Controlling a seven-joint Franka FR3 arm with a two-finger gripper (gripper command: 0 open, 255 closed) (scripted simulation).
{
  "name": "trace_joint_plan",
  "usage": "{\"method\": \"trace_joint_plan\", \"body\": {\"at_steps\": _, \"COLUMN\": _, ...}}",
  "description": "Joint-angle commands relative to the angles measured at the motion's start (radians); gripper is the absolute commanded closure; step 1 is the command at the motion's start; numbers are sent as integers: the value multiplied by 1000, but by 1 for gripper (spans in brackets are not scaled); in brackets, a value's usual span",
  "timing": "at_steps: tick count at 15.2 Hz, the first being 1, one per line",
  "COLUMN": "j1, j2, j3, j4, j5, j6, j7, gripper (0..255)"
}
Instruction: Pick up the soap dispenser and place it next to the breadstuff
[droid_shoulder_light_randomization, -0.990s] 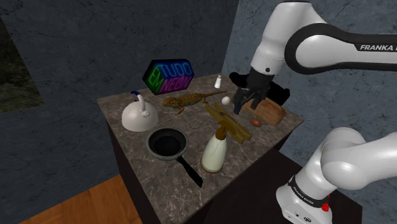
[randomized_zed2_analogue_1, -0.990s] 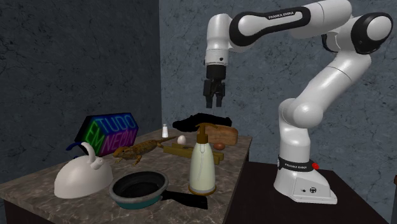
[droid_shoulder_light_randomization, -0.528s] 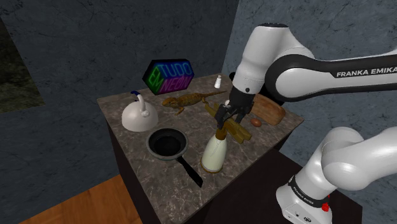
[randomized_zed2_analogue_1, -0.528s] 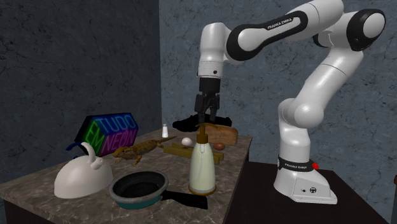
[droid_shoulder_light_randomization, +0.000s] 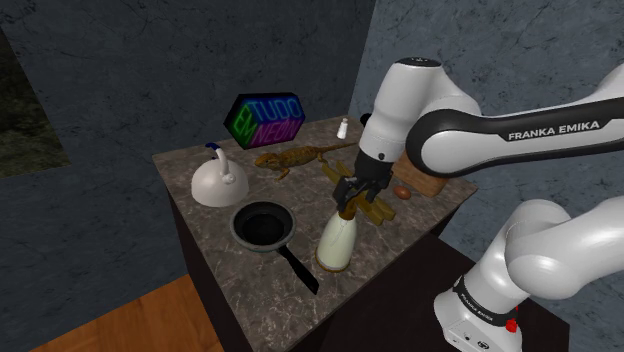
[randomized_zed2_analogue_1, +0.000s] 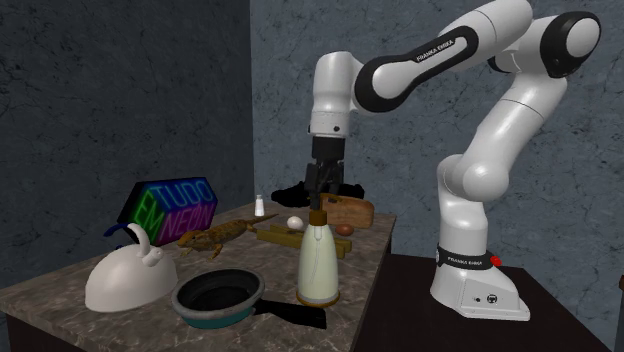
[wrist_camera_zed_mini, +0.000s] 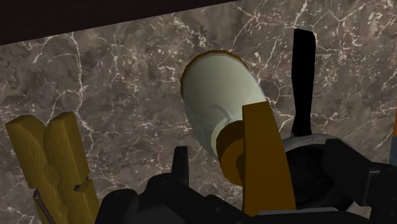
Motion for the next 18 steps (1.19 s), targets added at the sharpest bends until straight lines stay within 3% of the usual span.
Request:
{"method": "trace_joint_plan", "body": {"at_steps": 1, "j1": 0, "j2": 2, "j3": 1, "j4": -1, "j5": 0, "j6": 4, "j7": 1, "gripper": 0}}
{"method": "trace_joint_plan", "body": {"at_steps": 6, "j1": 0, "j2": 2, "j3": 1, "j4": -1, "j5": 0, "j6": 4, "j7": 1, "gripper": 0}}
{"method": "trace_joint_plan", "body": {"at_steps": 7, "j1": 0, "j2": 2, "j3": 1, "j4": -1, "j5": 0, "j6": 4, "j7": 1, "gripper": 255}}
{"method": "trace_joint_plan", "body": {"at_steps": 18, "j1": -1, "j2": -9, "j3": -4, "j4": 18, "j5": -3, "j6": -27, "j7": 0, "gripper": 255}}
